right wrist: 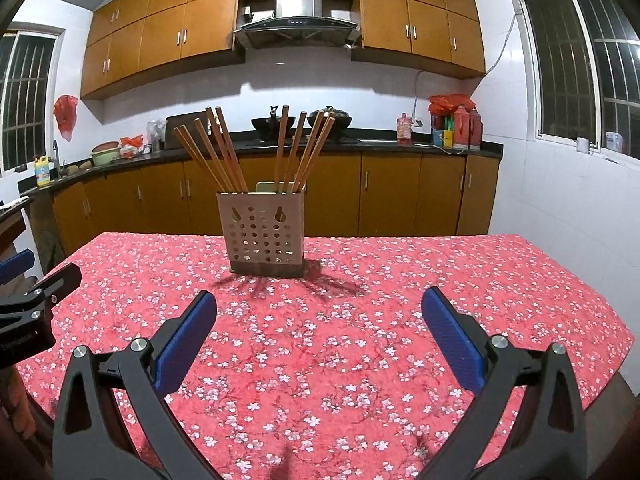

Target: Organize utensils

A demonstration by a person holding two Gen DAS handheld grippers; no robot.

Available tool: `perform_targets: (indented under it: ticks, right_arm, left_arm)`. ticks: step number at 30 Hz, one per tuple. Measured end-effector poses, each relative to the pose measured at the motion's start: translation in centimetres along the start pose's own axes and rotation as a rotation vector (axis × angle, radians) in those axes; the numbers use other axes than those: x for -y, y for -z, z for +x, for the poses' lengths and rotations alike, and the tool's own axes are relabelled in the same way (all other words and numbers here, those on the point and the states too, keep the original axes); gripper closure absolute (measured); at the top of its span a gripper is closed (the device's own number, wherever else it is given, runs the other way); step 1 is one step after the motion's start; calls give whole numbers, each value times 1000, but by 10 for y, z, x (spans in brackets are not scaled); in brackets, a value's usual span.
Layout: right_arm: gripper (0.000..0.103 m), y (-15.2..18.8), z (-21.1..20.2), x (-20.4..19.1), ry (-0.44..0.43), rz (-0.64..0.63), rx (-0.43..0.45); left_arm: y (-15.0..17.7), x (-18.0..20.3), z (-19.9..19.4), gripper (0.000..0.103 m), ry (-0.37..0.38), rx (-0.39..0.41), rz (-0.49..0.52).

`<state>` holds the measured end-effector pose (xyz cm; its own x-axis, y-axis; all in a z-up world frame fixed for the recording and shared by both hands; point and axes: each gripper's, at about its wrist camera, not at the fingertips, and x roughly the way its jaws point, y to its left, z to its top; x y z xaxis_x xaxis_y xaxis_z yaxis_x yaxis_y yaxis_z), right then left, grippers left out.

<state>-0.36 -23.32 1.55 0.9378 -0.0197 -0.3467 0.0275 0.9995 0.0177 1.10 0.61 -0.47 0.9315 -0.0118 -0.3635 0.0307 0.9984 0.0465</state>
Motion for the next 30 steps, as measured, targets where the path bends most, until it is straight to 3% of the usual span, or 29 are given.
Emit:
perform_targets:
  ticks: [30]
  right_arm:
    - [2,1,3,1,-1,7,-8]
  left_arm:
    - [1,2,1,4,6,-6,-5]
